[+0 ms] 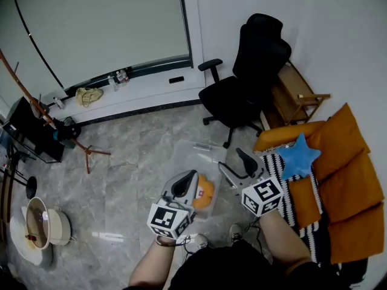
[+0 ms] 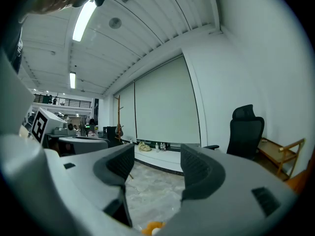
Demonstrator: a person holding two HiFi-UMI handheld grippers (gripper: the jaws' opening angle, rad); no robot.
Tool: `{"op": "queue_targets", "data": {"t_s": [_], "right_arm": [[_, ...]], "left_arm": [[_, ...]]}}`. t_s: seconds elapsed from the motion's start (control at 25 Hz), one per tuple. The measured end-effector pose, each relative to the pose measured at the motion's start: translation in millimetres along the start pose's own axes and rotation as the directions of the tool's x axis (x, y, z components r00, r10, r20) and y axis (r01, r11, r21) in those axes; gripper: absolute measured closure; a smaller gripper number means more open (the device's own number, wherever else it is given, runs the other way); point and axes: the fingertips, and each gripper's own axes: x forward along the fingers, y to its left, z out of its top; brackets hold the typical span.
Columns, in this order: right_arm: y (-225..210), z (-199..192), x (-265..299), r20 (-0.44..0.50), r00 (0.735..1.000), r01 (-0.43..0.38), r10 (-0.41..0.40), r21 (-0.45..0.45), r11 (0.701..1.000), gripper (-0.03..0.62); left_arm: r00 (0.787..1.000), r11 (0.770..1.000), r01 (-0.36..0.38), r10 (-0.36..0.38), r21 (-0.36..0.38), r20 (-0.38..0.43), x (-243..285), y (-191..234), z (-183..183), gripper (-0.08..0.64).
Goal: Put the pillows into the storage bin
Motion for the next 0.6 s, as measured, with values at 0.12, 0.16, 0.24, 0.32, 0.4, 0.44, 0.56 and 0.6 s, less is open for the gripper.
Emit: {"op": "queue_targets", "data": {"t_s": [0.12,0.16,0.24,0.32,0.4,0.44,0.56,0.6], "right_arm": [[-2,-4,-13,-0.005,0.999,0.051,-0.051,0.001,0.999,0.292],[-3,-6,-18,-0.008,0.997,0.073,-0.073,0.002,0.997,0.290],[-5,-8,-29,-0.015,0.993,0.118,-0.118,0.004,0.993,0.284],[-10,-12,-42,-0.022,0.987,0.157,-0.157,0.008,0.988,0.282],[-20,-18,-60,-0.028,0.980,0.199,-0.199,0.012,0.980,0.281],[-27,-20,-71,-0.031,0.974,0.223,-0.222,0.014,0.975,0.279],[-49,-26,-105,-0.037,0.956,0.292,-0.291,0.029,0.956,0.279],[-56,-27,-116,-0.035,0.950,0.310,-0.309,0.037,0.950,0.278]], "left_arm": [[0.998,0.998,0.055,-0.055,-0.004,-0.012,3,-9,-5,0.554],[0.997,0.997,0.074,-0.074,-0.004,-0.010,4,-11,-5,0.554],[0.993,0.993,0.114,-0.114,-0.002,0.000,7,-17,-4,0.553],[0.988,0.988,0.155,-0.155,-0.001,0.003,12,-25,-6,0.554],[0.980,0.980,0.198,-0.198,-0.002,0.002,23,-40,-10,0.553],[0.975,0.975,0.222,-0.222,-0.003,0.000,29,-49,-12,0.554],[0.956,0.956,0.293,-0.293,-0.001,-0.018,47,-83,-16,0.554],[0.949,0.949,0.314,-0.314,0.003,-0.026,51,-96,-18,0.554]]}}
